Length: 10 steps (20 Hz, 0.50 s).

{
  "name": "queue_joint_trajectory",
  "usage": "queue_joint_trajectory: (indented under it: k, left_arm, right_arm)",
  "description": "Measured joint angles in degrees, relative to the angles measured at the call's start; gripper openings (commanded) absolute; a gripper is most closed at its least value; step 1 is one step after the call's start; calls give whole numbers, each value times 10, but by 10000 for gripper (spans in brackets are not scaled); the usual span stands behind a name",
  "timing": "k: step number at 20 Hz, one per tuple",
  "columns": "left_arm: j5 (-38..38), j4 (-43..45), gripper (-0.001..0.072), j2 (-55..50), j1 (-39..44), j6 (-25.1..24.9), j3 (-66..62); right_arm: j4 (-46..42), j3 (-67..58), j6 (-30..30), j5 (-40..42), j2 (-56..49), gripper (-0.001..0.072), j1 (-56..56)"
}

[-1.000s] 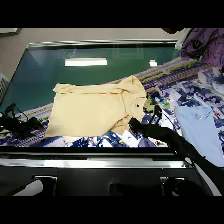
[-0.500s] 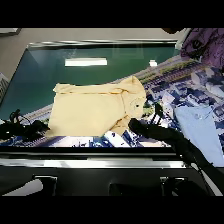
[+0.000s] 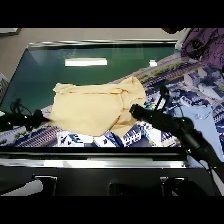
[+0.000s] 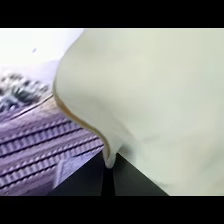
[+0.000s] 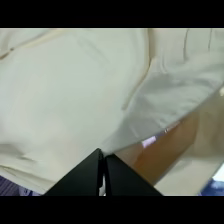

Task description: Fold the clothes and pants, and hang the long-sleeved shirts on hangers.

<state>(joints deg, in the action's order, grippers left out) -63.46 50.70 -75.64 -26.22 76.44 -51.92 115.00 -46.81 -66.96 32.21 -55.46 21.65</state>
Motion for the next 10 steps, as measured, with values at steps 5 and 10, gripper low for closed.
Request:
queue_joint_trajectory:
  k: [5,10]
  left_arm:
    - [-10,-2,12,80,5,33,-230]
    - [-14,106,12,215,6,100,-416]
  right_arm:
    - [-130,-239,4,119,6,26,-70]
    - [-194,-464,-40,263,59,26,-101]
